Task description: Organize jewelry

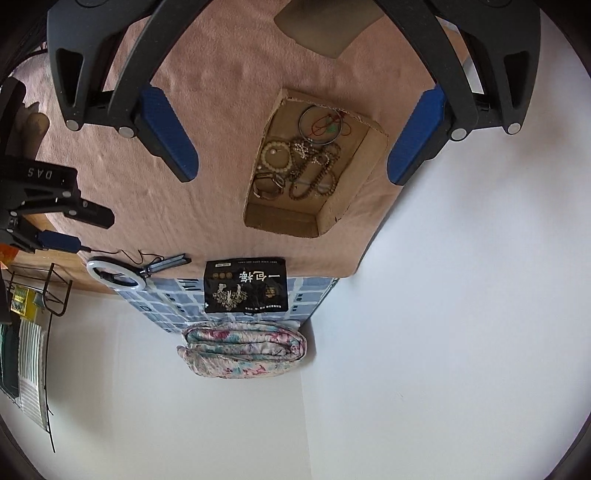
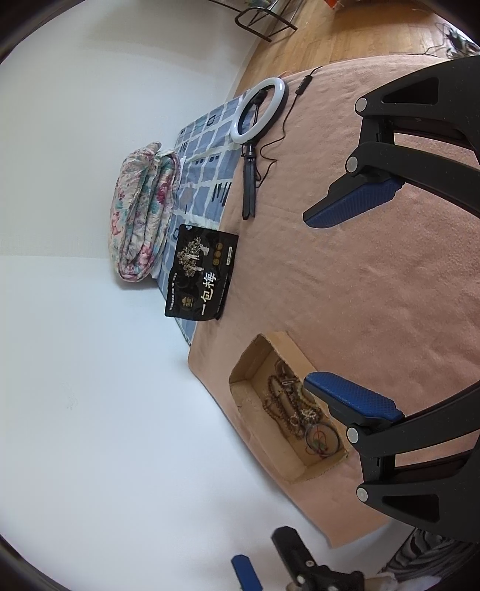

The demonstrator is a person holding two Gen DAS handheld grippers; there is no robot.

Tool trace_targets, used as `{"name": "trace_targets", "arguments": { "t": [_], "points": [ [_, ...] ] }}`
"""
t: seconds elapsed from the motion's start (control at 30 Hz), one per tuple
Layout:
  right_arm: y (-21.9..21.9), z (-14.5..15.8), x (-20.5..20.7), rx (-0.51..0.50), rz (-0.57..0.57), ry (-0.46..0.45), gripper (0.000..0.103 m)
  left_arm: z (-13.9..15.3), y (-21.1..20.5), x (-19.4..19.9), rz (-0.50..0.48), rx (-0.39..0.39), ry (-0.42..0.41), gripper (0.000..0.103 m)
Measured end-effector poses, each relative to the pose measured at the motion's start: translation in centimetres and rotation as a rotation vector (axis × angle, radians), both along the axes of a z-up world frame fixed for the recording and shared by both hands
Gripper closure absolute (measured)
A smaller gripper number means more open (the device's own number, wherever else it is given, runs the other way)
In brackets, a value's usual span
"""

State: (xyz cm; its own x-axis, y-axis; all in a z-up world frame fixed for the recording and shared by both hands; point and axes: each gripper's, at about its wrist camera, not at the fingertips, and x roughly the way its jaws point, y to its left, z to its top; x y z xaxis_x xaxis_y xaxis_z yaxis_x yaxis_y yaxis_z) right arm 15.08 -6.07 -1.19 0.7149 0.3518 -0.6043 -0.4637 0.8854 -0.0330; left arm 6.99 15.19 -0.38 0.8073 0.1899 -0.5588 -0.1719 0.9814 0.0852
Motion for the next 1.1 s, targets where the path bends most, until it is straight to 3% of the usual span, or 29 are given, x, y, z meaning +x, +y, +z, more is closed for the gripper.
{"name": "trace_targets", "arguments": {
  "t": [1.1],
  "points": [
    [-0.87,-0.58,0.25,-0.013,-0.029,0.015,0.023,-0.18,0.25,0.04,0.008,0.003,0.004,0.000]
  ]
}}
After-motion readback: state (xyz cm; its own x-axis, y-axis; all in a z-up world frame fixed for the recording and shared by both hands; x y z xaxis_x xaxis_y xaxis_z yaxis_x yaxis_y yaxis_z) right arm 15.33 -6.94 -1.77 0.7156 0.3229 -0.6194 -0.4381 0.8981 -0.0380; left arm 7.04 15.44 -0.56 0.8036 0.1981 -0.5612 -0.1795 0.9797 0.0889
